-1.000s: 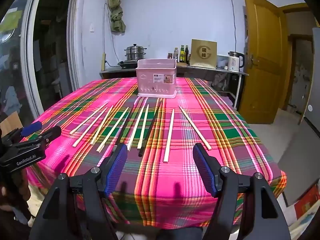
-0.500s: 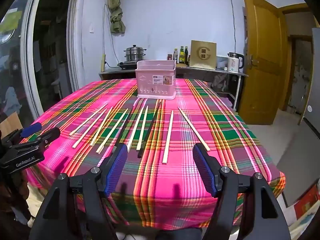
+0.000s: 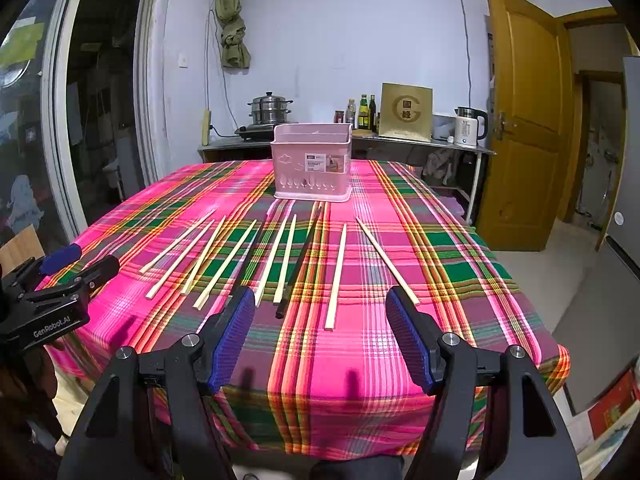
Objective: Organize utensils
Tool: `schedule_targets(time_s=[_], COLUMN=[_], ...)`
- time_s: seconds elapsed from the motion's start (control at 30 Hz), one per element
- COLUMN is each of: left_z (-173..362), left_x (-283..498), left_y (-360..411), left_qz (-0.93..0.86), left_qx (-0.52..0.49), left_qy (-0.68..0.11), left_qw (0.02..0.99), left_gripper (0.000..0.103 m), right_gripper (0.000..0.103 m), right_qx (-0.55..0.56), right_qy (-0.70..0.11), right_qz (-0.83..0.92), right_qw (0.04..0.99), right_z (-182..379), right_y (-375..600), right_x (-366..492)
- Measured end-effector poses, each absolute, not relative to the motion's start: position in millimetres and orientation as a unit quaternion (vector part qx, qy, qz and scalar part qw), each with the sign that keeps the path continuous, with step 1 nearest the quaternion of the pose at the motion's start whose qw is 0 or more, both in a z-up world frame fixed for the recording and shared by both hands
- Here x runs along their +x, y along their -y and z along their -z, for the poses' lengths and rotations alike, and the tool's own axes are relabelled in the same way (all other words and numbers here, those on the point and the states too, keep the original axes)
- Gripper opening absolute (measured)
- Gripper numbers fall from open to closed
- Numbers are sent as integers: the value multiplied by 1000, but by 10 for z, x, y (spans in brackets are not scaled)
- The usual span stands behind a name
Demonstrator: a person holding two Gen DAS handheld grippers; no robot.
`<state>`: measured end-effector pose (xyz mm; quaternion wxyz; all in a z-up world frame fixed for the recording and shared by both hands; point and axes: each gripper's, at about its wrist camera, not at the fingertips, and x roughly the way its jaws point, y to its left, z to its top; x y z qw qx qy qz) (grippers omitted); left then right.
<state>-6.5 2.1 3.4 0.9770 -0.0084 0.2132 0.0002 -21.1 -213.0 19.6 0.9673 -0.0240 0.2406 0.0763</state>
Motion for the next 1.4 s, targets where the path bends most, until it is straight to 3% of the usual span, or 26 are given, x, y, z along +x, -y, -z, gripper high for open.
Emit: schedule_targets(time_s=[1.4], left_z=[-41], left_x=[-71], left_y=[32], left_qz=[8], left_qx=[-9], left_qy=[-218], left_qw=[976], left_gripper=[82], right_gripper=[68], right_qx=[-23], right_qy=[-239], right_qz=[-76], right_qw=[968], right_z=[-175], right_y=[2113], right_x=[-193])
